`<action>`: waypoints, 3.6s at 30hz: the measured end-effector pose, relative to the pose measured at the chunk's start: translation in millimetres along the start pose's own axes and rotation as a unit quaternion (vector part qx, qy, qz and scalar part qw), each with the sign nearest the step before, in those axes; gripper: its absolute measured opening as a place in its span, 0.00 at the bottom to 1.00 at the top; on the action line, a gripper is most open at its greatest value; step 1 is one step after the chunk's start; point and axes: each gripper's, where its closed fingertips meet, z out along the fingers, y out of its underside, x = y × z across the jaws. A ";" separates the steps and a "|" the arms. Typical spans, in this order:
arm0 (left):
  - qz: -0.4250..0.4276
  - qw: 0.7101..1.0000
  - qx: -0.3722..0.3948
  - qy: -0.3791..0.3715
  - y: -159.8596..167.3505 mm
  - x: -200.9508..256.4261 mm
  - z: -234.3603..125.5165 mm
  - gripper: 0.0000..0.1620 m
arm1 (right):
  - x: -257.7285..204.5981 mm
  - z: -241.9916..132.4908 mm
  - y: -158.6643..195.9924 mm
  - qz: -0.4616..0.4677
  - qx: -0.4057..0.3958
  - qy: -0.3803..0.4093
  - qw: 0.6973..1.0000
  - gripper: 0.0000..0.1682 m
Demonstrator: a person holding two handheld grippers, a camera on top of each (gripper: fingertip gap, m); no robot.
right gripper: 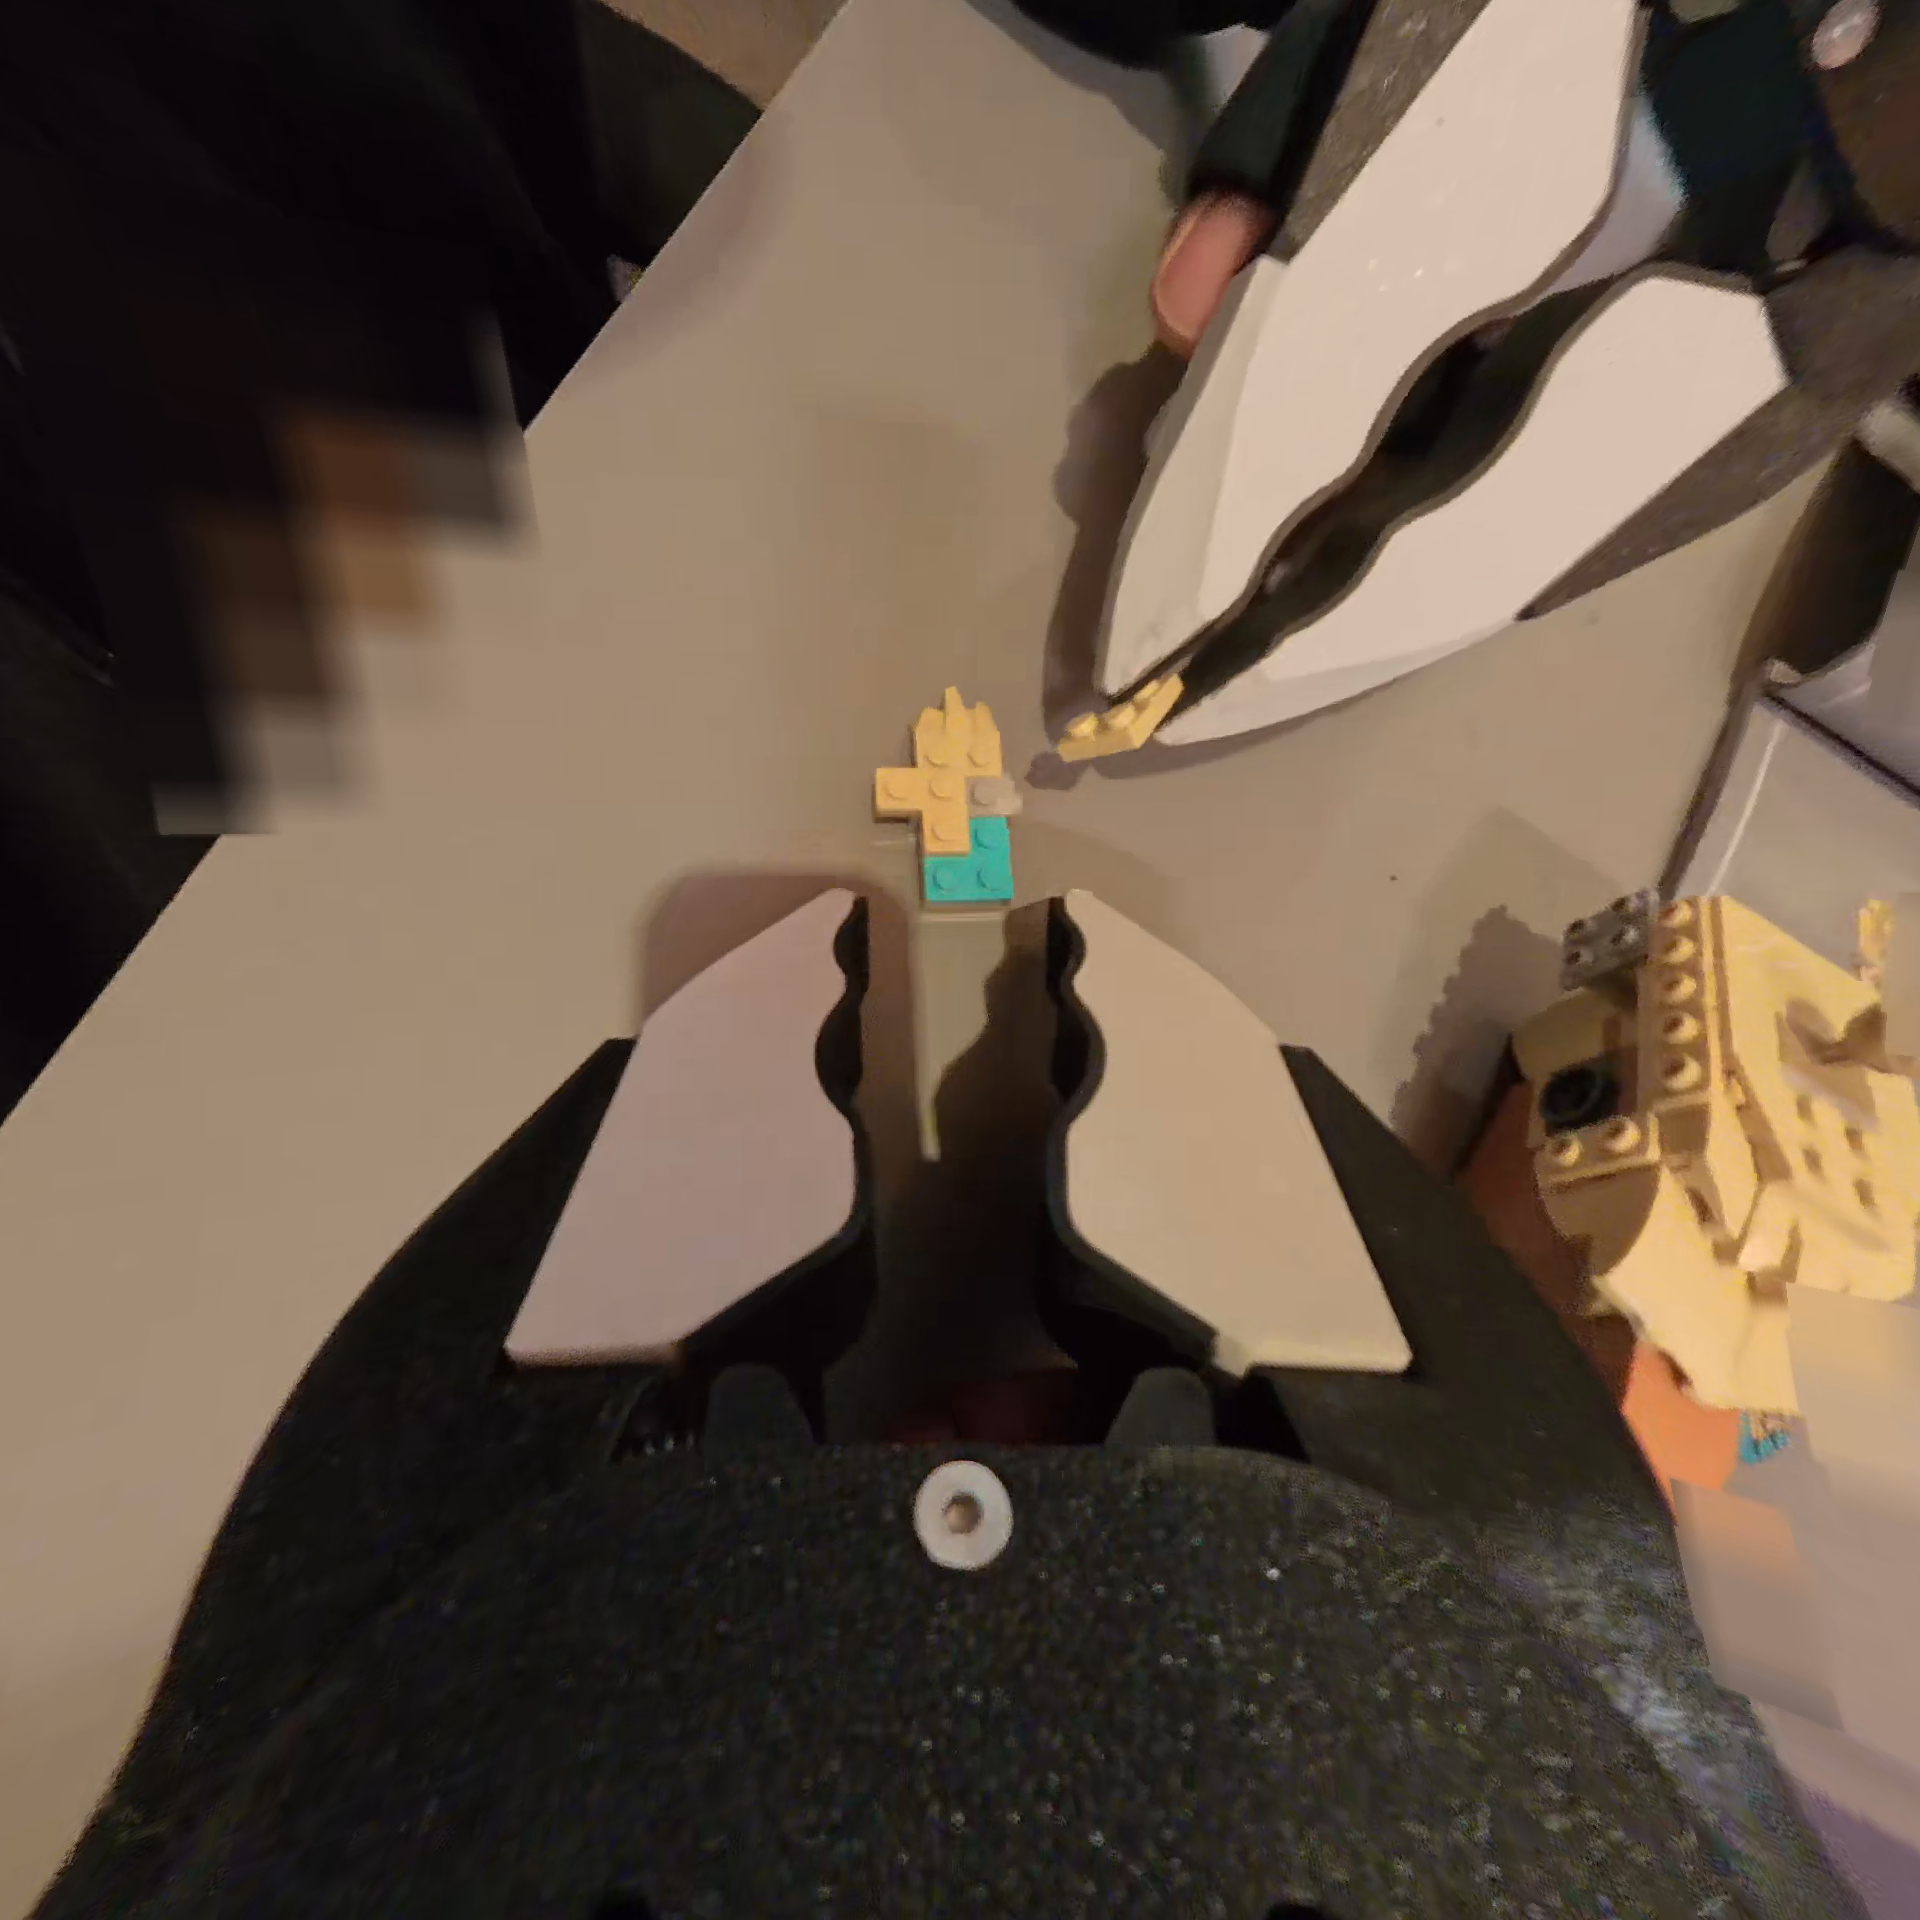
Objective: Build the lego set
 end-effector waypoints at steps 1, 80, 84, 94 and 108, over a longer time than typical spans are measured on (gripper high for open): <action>-0.004 1.000 0.006 0.000 -2.0 -0.6 -0.1 0.04 | 3.3 -1.4 -0.6 0.004 0.008 0.018 1.000 0.19; -0.140 0.977 0.160 -0.010 -28.2 1.3 -12.1 0.03 | 35.7 -27.1 -35.3 0.081 0.082 0.359 0.926 0.14; -0.173 0.960 0.220 -0.020 -38.9 0.3 -18.8 0.03 | 39.7 -30.9 -37.2 0.094 0.086 0.379 0.917 0.14; -0.218 0.921 0.319 -0.048 -48.9 17.7 -21.8 0.03 | 44.4 -32.6 -52.4 0.071 0.112 0.388 0.912 0.08; -0.166 0.950 0.242 -0.104 -26.5 23.9 -26.2 0.10 | 30.4 -13.7 -52.2 -0.098 0.022 0.252 0.963 0.05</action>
